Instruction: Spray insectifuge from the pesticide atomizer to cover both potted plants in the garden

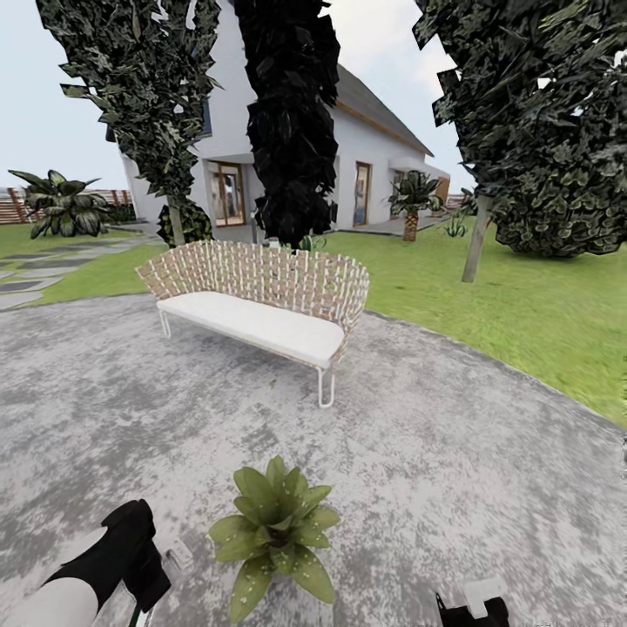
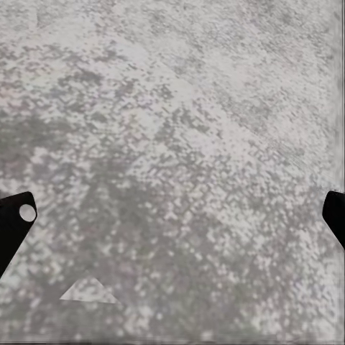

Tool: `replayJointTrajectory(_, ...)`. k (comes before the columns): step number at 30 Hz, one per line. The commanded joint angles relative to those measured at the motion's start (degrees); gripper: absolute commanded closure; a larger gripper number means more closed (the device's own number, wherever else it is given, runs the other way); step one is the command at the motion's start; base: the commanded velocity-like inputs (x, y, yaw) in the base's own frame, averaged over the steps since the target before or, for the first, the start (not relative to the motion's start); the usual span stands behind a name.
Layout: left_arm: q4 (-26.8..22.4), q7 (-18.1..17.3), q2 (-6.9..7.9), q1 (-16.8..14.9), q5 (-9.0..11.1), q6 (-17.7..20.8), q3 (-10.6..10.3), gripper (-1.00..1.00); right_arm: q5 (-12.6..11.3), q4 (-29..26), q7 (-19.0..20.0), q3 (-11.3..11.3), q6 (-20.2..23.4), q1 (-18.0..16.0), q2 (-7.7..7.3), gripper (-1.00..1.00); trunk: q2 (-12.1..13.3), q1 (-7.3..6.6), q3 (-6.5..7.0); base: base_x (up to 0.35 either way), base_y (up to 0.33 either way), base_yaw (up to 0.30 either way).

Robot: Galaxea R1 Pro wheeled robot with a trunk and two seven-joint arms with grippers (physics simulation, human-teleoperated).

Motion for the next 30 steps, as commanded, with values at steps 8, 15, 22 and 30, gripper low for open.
replayJointTrajectory(8,-0.17,-0.33,-0.56,-0.3,-0.29,0.58,0.07,1.0,0.6,0.09,-0.21,-0.3,-0.2,-0.06,0.05,-1.0,-0.02,-0.01,0.28,-0.085,0.261,-0.168)
replayJointTrajectory(15,-0.09,-0.25,-1.38,-0.41,-0.46,0.67,0.14,1.0,0.6,0.0,-0.24,-0.36,-0.22,-0.06,0.14,-1.0,-0.02,-0.01,0.3,-0.067,0.296,-0.017)
replayJointTrajectory(22,-0.12,-0.14,-2.47,-0.41,-0.65,0.67,0.06,1.0,0.6,0.0,-0.21,-0.36,-0.21,-0.06,-0.03,-1.0,-0.02,-0.01,0.62,0.021,0.201,-0.199)
replayJointTrajectory(30,-0.17,-0.33,-2.55,-0.74,-0.73,0.74,-0.01,1.0,0.6,0.0,-0.21,-0.36,-0.19,-0.06,-0.04,-1.0,-0.02,-0.01,1.04,0.004,0.01,-0.23)
